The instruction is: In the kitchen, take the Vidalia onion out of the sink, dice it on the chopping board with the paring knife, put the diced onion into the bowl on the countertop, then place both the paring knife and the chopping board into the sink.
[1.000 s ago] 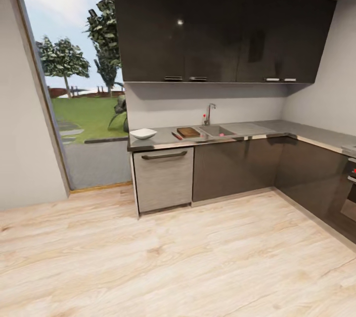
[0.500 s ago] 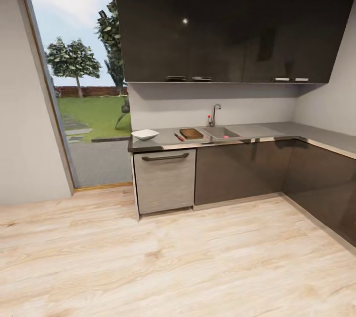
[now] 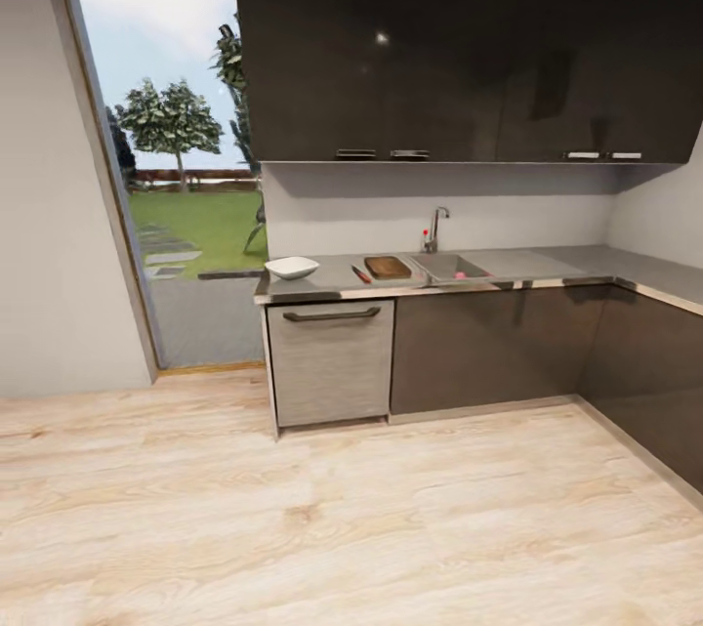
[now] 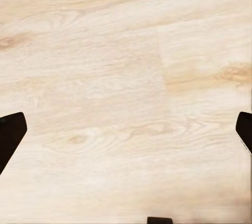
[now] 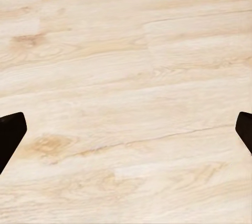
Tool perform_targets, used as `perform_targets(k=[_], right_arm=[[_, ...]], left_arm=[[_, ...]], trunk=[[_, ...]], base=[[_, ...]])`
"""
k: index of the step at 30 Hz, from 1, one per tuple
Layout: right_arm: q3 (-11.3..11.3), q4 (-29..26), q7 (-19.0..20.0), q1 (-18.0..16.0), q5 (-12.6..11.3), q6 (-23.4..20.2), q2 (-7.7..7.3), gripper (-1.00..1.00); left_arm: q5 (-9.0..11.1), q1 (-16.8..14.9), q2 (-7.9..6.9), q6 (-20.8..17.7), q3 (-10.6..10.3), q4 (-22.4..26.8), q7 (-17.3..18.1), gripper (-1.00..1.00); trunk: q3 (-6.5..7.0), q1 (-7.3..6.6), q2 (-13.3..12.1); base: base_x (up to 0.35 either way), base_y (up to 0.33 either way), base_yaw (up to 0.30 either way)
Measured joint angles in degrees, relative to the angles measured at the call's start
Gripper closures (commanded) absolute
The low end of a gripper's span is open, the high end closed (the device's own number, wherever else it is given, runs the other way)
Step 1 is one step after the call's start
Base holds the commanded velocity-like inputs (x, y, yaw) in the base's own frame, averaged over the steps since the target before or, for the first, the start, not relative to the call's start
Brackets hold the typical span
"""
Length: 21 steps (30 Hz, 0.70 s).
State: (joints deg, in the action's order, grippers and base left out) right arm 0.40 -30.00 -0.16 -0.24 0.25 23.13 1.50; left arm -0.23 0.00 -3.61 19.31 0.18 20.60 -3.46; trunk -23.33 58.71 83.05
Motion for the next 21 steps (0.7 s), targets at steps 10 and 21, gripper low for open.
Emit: perform_targets(k=[10, 21], right_arm=[[0.0, 0.0, 0.0, 0.0, 0.0, 0.0, 0.00, -1.00], [0.0, 0.0, 0.0, 0.0, 0.0, 0.0, 0.00, -1.00]], left_arm=[[0.0, 0.0, 0.00, 0.0, 0.0, 0.0, 0.0, -1.00], [0.0, 0.0, 0.00, 0.0, 0.1, 0.0, 0.0, -1.00]], trunk=[[0.00, 0.00, 0.0], [0.00, 0.00, 0.0]], base=[[0.163, -0.191, 0.147], [0.168, -0.191, 0.154]])
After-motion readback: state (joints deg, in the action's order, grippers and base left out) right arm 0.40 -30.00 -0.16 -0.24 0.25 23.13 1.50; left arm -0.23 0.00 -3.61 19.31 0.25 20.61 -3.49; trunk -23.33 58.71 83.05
